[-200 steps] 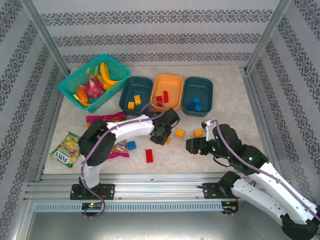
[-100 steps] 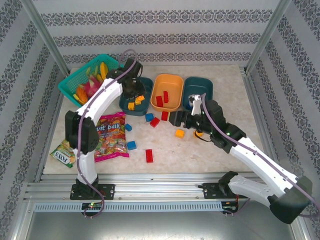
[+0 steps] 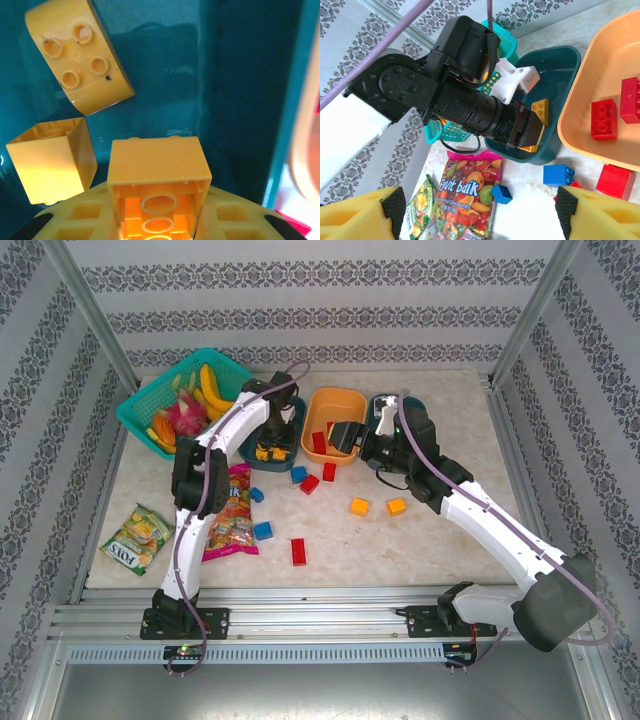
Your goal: Sort the legos into containers by color
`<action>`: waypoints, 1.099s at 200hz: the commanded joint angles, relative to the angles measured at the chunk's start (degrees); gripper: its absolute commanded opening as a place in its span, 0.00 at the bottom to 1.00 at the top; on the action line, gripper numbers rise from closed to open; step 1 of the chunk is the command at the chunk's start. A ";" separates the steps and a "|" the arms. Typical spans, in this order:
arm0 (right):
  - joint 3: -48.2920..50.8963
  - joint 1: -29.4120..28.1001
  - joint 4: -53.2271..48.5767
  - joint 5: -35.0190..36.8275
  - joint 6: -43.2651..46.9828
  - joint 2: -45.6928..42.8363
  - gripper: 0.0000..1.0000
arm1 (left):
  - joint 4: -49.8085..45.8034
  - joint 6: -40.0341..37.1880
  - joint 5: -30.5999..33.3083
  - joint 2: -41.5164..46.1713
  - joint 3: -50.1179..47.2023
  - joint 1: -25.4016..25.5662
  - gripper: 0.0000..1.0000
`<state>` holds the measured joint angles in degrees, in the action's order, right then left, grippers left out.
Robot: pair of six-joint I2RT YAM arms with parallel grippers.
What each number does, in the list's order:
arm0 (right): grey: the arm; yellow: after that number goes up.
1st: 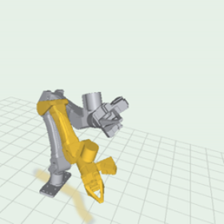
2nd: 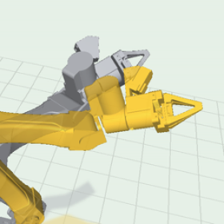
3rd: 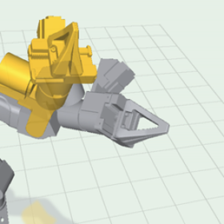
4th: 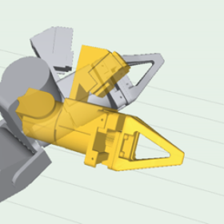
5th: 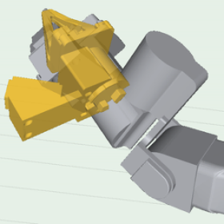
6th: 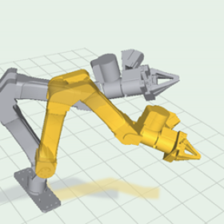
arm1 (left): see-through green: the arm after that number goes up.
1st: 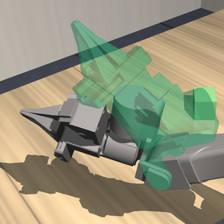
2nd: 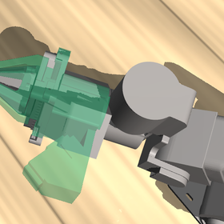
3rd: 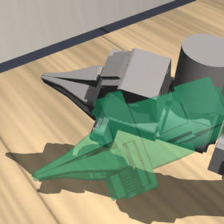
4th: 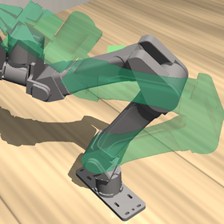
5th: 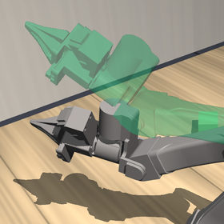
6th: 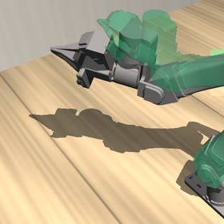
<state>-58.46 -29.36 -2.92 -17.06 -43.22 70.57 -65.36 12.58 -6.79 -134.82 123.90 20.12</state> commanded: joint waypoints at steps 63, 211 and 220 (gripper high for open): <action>0.45 0.71 -1.03 -1.13 -0.94 -0.56 0.80 | -2.62 -3.27 1.73 -1.02 0.91 -0.59 0.46; -2.70 -0.81 -16.26 5.63 8.53 -5.21 0.77 | 11.29 8.81 0.83 30.87 -14.68 2.09 0.70; -3.59 -2.71 -18.99 7.70 10.00 -4.84 0.77 | 13.80 9.95 -0.42 35.13 -18.84 2.70 0.71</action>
<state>-59.44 -28.69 -14.83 -14.66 -37.91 66.24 -58.54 18.11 -4.69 -108.27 112.73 20.80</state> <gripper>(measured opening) 0.777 0.696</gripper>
